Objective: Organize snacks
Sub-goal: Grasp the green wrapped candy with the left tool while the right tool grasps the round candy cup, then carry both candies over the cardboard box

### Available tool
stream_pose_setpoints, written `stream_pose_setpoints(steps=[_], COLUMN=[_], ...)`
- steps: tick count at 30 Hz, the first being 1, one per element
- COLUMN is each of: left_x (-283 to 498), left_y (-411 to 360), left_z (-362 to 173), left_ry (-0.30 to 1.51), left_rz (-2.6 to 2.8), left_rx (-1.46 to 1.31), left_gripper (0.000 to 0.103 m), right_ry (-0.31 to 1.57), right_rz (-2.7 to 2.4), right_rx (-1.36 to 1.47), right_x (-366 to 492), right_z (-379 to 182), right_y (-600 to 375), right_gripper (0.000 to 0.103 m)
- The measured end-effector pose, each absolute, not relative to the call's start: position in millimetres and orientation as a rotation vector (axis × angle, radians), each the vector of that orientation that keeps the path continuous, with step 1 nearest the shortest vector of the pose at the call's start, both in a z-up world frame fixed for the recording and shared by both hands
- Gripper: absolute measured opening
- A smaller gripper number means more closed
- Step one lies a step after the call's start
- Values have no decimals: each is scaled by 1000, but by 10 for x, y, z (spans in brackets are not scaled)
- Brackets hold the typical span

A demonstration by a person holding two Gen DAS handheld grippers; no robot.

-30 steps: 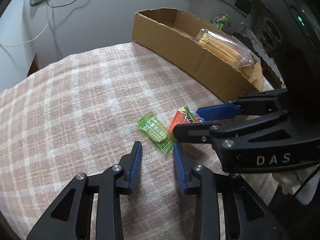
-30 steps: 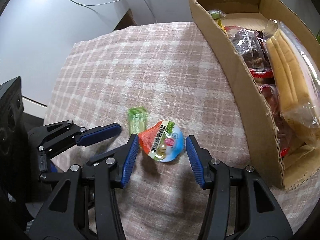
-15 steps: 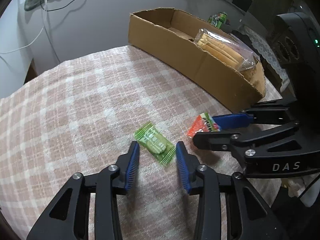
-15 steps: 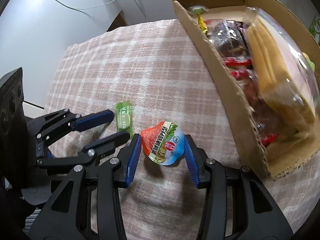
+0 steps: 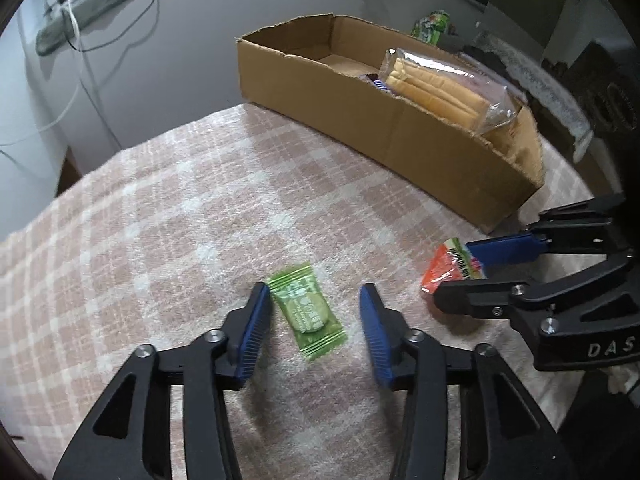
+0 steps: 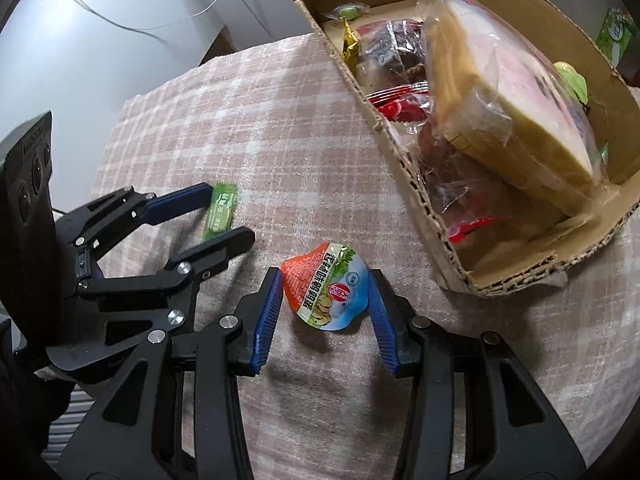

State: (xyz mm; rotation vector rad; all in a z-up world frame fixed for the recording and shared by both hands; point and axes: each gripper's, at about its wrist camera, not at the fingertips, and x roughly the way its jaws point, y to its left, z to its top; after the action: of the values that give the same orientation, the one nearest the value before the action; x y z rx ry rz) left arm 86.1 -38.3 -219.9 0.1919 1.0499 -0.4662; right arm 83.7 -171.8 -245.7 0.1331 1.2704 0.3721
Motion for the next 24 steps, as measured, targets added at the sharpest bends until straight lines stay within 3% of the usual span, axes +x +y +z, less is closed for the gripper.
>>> stream_pose_setpoints(steps=[3,13,24], left_x=[872,769,771], left_y=[-342,-179,-138], left_z=[-2202,-2166,-1837], left_ry=[1045,1054,1006], left_rz=[-421,-394,-398], left_rx=[192,134,72], left_gripper=[20,19,19], right_ry=[1262,1261,1196], right_rz=[371,384,423], right_rx=[87,58,81], right_x=[824,841,798], right_z=[-2455,-2460,-2098], right_y=[-1606,-1586,-1638], right_gripper=[45,35,34])
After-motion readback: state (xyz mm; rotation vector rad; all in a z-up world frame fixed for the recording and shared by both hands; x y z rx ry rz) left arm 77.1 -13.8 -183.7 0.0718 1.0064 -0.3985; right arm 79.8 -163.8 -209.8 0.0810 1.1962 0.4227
